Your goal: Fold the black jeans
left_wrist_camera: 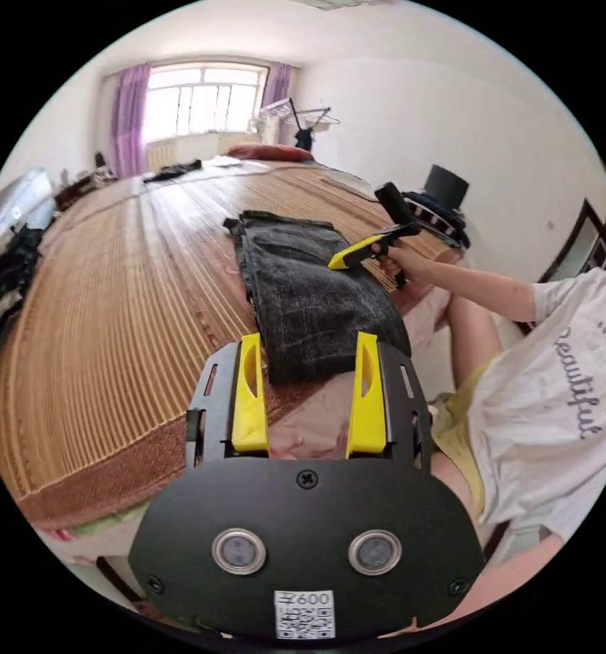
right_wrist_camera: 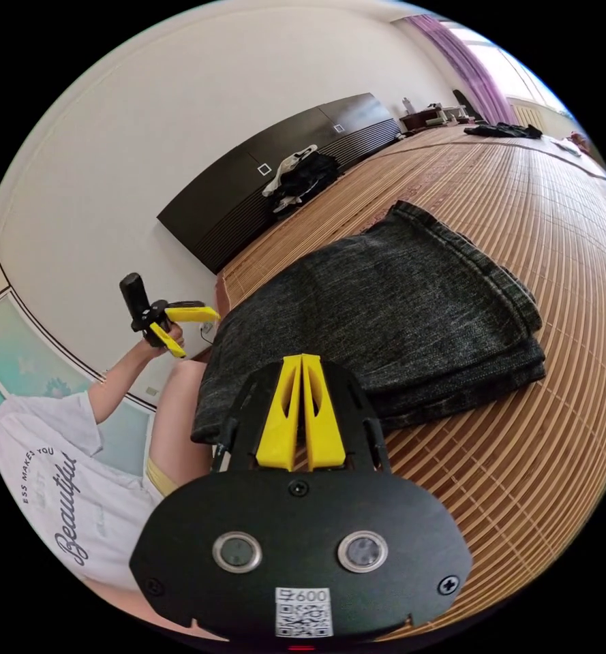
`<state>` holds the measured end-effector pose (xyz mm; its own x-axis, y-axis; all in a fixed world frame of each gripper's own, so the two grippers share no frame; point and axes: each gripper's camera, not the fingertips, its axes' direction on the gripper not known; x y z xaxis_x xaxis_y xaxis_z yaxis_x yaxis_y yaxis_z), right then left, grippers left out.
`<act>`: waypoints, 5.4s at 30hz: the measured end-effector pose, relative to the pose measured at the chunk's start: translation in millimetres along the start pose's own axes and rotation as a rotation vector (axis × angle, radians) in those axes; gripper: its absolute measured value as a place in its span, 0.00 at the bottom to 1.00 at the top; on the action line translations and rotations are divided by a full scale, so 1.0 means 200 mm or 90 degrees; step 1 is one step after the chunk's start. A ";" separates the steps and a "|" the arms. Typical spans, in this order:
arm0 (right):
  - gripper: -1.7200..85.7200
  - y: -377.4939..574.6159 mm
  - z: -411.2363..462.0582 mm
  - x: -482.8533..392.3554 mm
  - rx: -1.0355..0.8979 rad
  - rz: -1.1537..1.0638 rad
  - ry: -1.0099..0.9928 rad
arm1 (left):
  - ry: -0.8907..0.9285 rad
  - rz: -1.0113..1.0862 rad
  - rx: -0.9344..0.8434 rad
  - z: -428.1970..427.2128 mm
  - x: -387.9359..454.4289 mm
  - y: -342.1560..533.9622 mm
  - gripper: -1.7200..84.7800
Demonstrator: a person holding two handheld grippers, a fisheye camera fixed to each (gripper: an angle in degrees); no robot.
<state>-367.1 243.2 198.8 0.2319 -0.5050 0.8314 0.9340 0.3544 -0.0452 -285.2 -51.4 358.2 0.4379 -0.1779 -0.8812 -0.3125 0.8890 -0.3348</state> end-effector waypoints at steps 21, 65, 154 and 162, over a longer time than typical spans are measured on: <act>0.01 -0.06 -0.01 0.07 -0.004 -0.017 0.027 | 0.145 0.043 -0.139 -0.22 -0.56 -0.30 0.02; 0.15 1.33 -0.03 -1.44 0.284 -0.747 0.346 | -0.691 0.730 -0.083 1.66 1.42 0.34 0.06; 0.03 1.42 0.10 -1.11 -0.151 -0.708 0.640 | -0.690 0.592 -0.019 1.71 1.89 0.41 0.12; 0.01 1.44 -0.56 -1.28 -0.152 -0.718 0.818 | -0.656 0.644 0.147 1.53 2.13 0.26 0.12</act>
<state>-126.7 386.2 -88.7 -0.5727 -0.7011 -0.4249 0.7652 -0.6431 0.0298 142.5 47.7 67.4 0.5458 0.8367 -0.0451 -0.7510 0.5124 0.4165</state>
